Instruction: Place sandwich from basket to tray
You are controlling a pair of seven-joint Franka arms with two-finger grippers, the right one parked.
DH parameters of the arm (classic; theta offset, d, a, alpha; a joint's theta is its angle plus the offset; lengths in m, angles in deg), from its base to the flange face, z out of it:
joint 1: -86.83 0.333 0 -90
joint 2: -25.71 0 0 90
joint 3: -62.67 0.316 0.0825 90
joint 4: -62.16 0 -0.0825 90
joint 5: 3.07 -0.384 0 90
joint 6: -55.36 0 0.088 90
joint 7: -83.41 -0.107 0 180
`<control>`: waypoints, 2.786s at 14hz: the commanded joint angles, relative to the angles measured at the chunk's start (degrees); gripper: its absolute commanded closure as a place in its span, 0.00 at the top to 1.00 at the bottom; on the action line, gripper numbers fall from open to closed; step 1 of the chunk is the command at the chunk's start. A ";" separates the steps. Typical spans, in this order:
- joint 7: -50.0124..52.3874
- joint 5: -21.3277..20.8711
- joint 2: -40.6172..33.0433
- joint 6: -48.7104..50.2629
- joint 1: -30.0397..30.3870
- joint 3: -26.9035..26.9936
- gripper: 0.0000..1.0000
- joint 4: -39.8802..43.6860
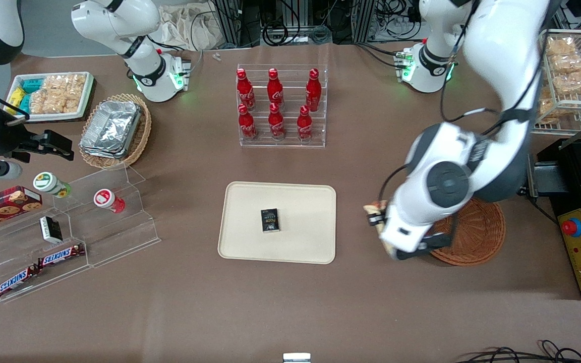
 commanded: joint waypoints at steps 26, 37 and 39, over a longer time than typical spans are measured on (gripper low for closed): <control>-11.31 2.46 -25.30 3.96 10.50 0.72 1.00 -21.08; -32.76 6.69 -36.34 3.52 26.34 1.16 1.00 -30.46; -32.68 5.03 -32.74 6.76 26.43 1.33 1.00 -24.75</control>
